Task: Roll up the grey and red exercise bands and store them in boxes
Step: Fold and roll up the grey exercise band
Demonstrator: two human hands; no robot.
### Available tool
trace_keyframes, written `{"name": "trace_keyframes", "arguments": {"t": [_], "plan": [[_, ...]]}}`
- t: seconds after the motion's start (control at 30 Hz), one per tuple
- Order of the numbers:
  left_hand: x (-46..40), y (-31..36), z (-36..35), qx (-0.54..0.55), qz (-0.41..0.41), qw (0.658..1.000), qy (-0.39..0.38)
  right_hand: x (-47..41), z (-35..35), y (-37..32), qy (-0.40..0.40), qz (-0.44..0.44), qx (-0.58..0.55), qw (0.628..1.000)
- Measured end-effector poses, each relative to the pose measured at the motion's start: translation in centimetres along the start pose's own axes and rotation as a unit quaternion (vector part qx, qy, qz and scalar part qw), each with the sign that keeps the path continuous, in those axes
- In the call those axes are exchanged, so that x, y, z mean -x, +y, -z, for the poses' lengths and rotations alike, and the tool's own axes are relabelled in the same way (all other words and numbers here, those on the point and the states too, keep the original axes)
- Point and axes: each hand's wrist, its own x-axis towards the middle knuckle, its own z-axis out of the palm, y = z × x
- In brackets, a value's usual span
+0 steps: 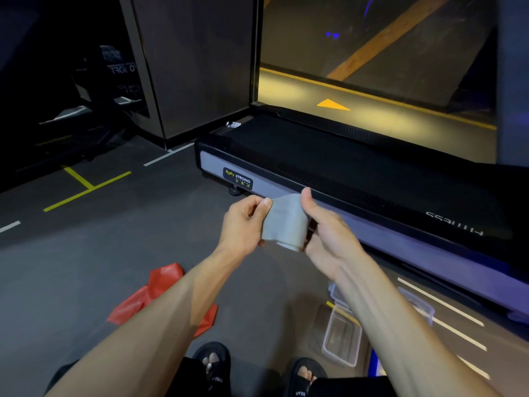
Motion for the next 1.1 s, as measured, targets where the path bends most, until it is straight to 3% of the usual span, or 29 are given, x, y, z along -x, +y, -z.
{"name": "trace_keyframes", "arguments": {"t": [0.33, 0.63, 0.87, 1.1], "plan": [[0.8, 0.4, -0.8, 0.016, -0.003, 1.000, 0.004, 0.6, -0.2, 0.5, 0.018, -0.020, -0.042, 0.999], [2.1, 0.5, -1.6, -0.046, -0.031, 0.998, 0.010, 0.5, -0.8, 1.1, 0.061, -0.053, -0.074, 0.994], [3.0, 1.1, -2.1, -0.135, -0.088, 0.986, 0.036, 0.0, -0.8, 1.7, 0.138, -0.026, -0.102, 0.985], [3.2, 1.4, -2.2, -0.148, -0.096, 0.984, 0.040, 0.1, -0.8, 2.6, 0.098, 0.056, -0.002, 0.994]]}}
